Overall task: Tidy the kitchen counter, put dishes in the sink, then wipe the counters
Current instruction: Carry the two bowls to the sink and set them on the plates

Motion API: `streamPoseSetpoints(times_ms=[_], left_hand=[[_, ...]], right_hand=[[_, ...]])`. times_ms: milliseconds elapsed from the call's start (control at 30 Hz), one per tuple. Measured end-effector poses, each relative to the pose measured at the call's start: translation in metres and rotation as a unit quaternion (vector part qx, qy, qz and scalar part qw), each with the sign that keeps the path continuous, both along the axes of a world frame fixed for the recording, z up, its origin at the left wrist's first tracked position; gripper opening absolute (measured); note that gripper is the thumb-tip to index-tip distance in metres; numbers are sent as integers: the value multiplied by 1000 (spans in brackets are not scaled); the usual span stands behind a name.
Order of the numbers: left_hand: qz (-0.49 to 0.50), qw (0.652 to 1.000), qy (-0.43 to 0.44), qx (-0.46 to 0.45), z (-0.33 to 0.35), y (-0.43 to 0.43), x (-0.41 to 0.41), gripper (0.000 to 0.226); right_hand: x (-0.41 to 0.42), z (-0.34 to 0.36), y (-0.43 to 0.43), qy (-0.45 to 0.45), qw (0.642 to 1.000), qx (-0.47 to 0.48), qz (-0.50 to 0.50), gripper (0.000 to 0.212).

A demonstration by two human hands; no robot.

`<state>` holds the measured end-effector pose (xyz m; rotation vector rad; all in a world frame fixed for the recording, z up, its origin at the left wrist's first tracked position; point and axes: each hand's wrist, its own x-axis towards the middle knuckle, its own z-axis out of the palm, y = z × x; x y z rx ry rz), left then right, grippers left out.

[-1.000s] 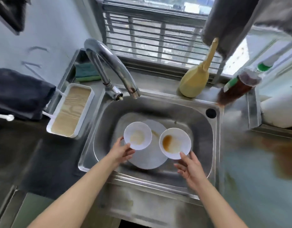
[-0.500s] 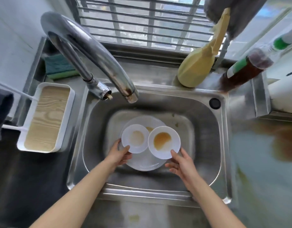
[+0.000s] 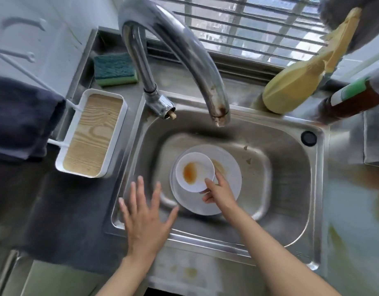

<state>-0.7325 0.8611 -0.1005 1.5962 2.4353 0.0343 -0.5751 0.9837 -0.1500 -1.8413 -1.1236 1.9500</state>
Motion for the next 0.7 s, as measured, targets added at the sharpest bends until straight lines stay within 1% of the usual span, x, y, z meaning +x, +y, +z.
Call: streamPoseSetpoints(times_ms=[67, 100, 167, 233, 333, 400, 467, 600, 700], left_hand=[[80, 996, 27, -2, -2, -3, -4, 74], [100, 995, 30, -8, -2, -4, -6, 73], [108, 994, 29, -11, -3, -5, -7, 65], [114, 993, 20, 8, -5, -5, -6, 58], [126, 992, 8, 26, -8, -5, -5, 54], [130, 991, 3, 26, -6, -5, -5, 53], [128, 991, 1, 25, -6, -6, -5, 52], [127, 992, -1, 14, -6, -7, -7, 52], [123, 992, -32, -10, -1, -5, -7, 52]], right_hand=[[2, -4, 1, -9, 1000, 7, 5, 54], [3, -5, 0, -10, 1000, 6, 5, 55], [4, -7, 0, -10, 1000, 1, 5, 58], [4, -7, -1, -13, 1000, -2, 1, 62], [7, -5, -5, -29, 999, -18, -16, 72], [12, -3, -10, -46, 998, -29, -30, 74], [18, 2, -15, -61, 997, -44, -34, 69], [32, 23, -30, -85, 994, -60, -6, 41], [42, 47, -44, -82, 995, -49, 16, 28]])
